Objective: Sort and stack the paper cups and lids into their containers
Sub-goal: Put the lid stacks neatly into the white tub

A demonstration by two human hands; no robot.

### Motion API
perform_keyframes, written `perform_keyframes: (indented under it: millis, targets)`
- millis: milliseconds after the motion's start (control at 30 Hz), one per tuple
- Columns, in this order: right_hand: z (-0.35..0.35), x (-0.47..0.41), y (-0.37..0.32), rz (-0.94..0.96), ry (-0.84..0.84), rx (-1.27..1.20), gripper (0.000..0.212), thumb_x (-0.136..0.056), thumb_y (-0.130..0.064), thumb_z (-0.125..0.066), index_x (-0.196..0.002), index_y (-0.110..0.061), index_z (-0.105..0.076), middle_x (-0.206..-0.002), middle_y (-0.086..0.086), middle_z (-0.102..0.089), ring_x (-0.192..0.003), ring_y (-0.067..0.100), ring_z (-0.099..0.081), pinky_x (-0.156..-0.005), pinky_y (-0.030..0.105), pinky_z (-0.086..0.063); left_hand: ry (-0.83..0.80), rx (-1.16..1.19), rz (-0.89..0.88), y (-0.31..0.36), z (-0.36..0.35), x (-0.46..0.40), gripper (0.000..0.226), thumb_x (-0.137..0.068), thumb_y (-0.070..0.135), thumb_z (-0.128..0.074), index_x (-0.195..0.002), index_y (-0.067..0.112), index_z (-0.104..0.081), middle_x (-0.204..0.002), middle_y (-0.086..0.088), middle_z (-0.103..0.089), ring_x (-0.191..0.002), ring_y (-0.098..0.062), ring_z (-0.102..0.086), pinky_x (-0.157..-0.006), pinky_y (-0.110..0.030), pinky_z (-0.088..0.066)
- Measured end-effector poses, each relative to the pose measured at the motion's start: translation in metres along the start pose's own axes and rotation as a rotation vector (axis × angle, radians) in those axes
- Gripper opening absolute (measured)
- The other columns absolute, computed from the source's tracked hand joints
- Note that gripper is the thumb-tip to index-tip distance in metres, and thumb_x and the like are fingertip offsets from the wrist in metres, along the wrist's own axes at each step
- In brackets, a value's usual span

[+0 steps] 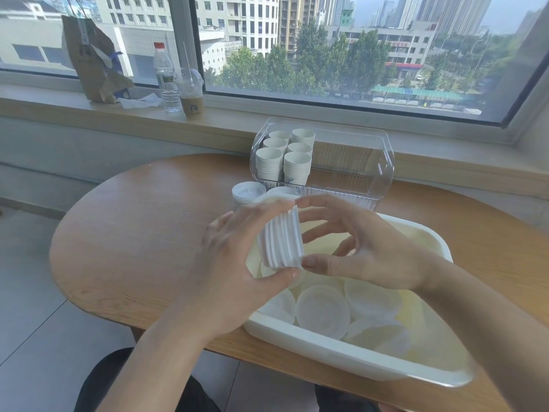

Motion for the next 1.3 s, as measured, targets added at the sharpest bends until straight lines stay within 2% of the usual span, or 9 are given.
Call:
perform_keyframes:
  millis: [200, 367, 500, 633, 700, 833, 1033, 1200, 1300]
  targets:
    - [-0.002, -0.001, 0.0, 0.028, 0.007, -0.049, 0.07, -0.08, -0.035, -0.089, -0.14, -0.04, -0.054, -0.13, -0.019, -0.069, -0.113, 0.005, -0.07, -0.076, 0.011, -0.053, 0.015, 0.002, -0.026, 0.002, 0.001, 0.0, 0.078, -0.076, 0.07, -0.071, -0.145, 0.069, -0.034, -0.147, 0.051, -0.033, -0.139, 0.001, -0.031, -0.119, -0.036, -0.023]
    - [-0.003, -0.002, 0.003, 0.022, -0.019, -0.048, 0.067, -0.082, -0.042, -0.086, -0.14, -0.044, -0.053, -0.13, -0.019, -0.069, -0.111, 0.007, -0.072, -0.072, 0.02, -0.057, 0.028, 0.019, -0.06, 0.006, 0.002, -0.003, 0.077, -0.078, 0.066, -0.076, -0.146, 0.062, -0.039, -0.144, 0.053, -0.034, -0.136, 0.025, -0.022, -0.117, -0.025, -0.021]
    - [-0.002, -0.003, 0.011, 0.003, -0.027, -0.06, 0.069, -0.085, -0.049, -0.083, -0.145, -0.041, -0.052, -0.13, -0.015, -0.07, -0.113, 0.011, -0.072, -0.074, 0.017, -0.055, 0.025, 0.029, -0.014, 0.002, 0.001, -0.002, 0.074, -0.074, 0.07, -0.07, -0.142, 0.062, -0.042, -0.146, 0.039, -0.045, -0.143, -0.006, -0.04, -0.117, -0.044, -0.035]
    - [0.004, -0.004, 0.028, -0.067, 0.023, 0.154, 0.035, -0.094, -0.049, -0.073, -0.126, -0.034, -0.069, -0.112, -0.016, -0.075, -0.104, 0.003, -0.069, -0.072, 0.019, -0.055, 0.039, 0.029, 0.001, -0.002, 0.001, -0.001, 0.073, -0.072, 0.071, -0.067, -0.14, 0.063, -0.042, -0.143, 0.042, -0.044, -0.136, -0.005, -0.043, -0.112, -0.04, -0.035]
    - [-0.002, -0.005, 0.035, -0.076, -0.066, 0.381, 0.013, -0.1, -0.031, -0.068, -0.11, -0.034, -0.076, -0.099, -0.02, -0.074, -0.093, -0.007, -0.064, -0.073, 0.009, -0.044, 0.036, 0.032, 0.003, -0.003, 0.0, 0.0, 0.074, -0.072, 0.071, -0.068, -0.14, 0.065, -0.041, -0.142, 0.043, -0.044, -0.136, -0.008, -0.045, -0.111, -0.041, -0.038]
    - [-0.024, 0.004, 0.065, -0.267, -0.371, 0.638, 0.023, -0.1, -0.032, -0.059, -0.108, -0.048, -0.075, -0.106, -0.022, -0.068, -0.084, -0.024, -0.046, -0.075, 0.008, -0.032, 0.025, 0.052, 0.002, -0.004, -0.001, 0.001, 0.074, -0.072, 0.069, -0.071, -0.14, 0.065, -0.042, -0.141, 0.042, -0.044, -0.135, -0.011, -0.05, -0.108, -0.048, -0.045]
    - [-0.034, 0.012, 0.077, -0.369, -0.524, 0.665, 0.028, -0.103, -0.029, -0.055, -0.117, -0.042, -0.076, -0.109, -0.022, -0.07, -0.105, 0.005, -0.057, -0.095, 0.024, -0.045, 0.017, 0.065, 0.002, -0.005, -0.003, -0.002, 0.075, -0.072, 0.064, -0.075, -0.14, 0.065, -0.043, -0.142, 0.044, -0.043, -0.134, -0.01, -0.051, -0.107, -0.044, -0.045]
    - [-0.015, -0.002, 0.064, -0.256, -0.286, 0.641, 0.014, -0.093, -0.032, -0.07, -0.1, -0.038, -0.08, -0.088, -0.025, -0.071, -0.086, -0.012, -0.055, -0.073, 0.002, -0.035, 0.009, 0.078, 0.01, -0.006, -0.004, -0.004, 0.075, -0.07, 0.068, -0.071, -0.139, 0.068, -0.042, -0.141, 0.044, -0.044, -0.134, -0.009, -0.05, -0.105, -0.039, -0.042]
    - [0.005, -0.01, 0.05, -0.146, -0.078, 0.617, 0.012, -0.088, -0.021, -0.075, -0.087, -0.033, -0.077, -0.084, -0.018, -0.073, -0.083, -0.002, -0.063, -0.071, 0.005, -0.037, 0.016, 0.085, 0.012, -0.008, -0.004, -0.005, 0.074, -0.07, 0.069, -0.07, -0.139, 0.068, -0.041, -0.14, 0.043, -0.045, -0.135, -0.007, -0.049, -0.104, -0.035, -0.041]
Point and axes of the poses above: each hand's wrist, its own x-axis away from the middle knuckle, its own z-axis out of the back of the hand, y = z × x, the point moved 9 cm from there along -x, towards the middle knuckle
